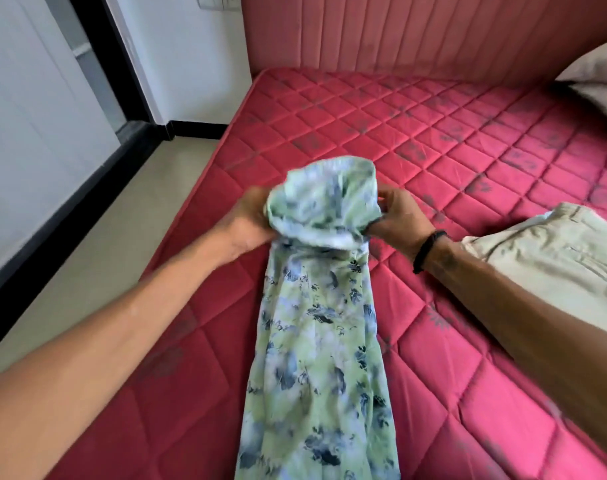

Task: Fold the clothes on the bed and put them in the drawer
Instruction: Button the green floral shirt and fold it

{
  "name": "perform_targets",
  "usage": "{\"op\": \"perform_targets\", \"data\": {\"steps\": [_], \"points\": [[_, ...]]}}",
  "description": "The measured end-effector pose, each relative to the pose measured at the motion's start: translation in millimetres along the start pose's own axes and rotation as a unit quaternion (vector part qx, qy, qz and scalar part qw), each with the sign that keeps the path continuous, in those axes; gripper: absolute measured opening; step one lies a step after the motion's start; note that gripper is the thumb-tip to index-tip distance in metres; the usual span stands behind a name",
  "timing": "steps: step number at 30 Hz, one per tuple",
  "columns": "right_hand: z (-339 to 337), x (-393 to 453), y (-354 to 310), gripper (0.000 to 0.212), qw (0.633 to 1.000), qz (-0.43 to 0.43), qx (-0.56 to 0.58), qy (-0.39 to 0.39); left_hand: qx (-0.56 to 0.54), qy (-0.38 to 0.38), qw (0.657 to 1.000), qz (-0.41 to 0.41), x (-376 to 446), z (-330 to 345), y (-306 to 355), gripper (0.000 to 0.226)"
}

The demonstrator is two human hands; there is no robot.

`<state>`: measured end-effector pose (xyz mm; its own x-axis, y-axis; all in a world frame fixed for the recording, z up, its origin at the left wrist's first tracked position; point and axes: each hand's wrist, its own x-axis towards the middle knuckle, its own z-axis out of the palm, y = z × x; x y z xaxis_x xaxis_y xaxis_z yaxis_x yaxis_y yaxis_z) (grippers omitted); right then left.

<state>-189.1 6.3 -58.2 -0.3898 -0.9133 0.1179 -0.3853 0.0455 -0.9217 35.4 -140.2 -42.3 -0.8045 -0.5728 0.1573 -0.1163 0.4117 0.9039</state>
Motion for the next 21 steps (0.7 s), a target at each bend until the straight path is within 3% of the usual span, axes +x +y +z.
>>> {"op": "perform_targets", "data": {"steps": [3, 4, 8, 10, 12, 16, 21], "points": [[5, -58, -18, 0.048, 0.988, -0.058, -0.142, -0.033, 0.198, -0.034, 0.976, 0.083, -73, 12, 12, 0.007], [8, -77, -20, 0.048, 0.980, -0.068, -0.183, -0.046, 0.232, -0.029, 0.967, 0.100, -97, 19, 9, 0.011], [28, -136, -7, 0.085, 0.919, -0.131, -0.343, -0.145, 0.324, -0.039, 0.936, 0.131, -164, 41, -8, 0.064], [37, -156, 2, 0.080, 0.868, -0.176, -0.432, -0.168, 0.367, -0.048, 0.920, 0.130, -180, 42, -10, 0.076], [43, -175, 3, 0.075, 0.840, -0.162, -0.481, -0.192, 0.428, -0.090, 0.892, 0.115, -191, 44, -11, 0.091], [59, -224, -13, 0.098, 0.782, -0.059, -0.538, -0.309, 0.516, -0.220, 0.820, 0.115, -216, 55, -13, 0.117], [64, -277, -34, 0.122, 0.739, -0.034, -0.556, -0.379, 0.494, -0.312, 0.806, 0.096, -249, 56, 18, 0.117]]}}
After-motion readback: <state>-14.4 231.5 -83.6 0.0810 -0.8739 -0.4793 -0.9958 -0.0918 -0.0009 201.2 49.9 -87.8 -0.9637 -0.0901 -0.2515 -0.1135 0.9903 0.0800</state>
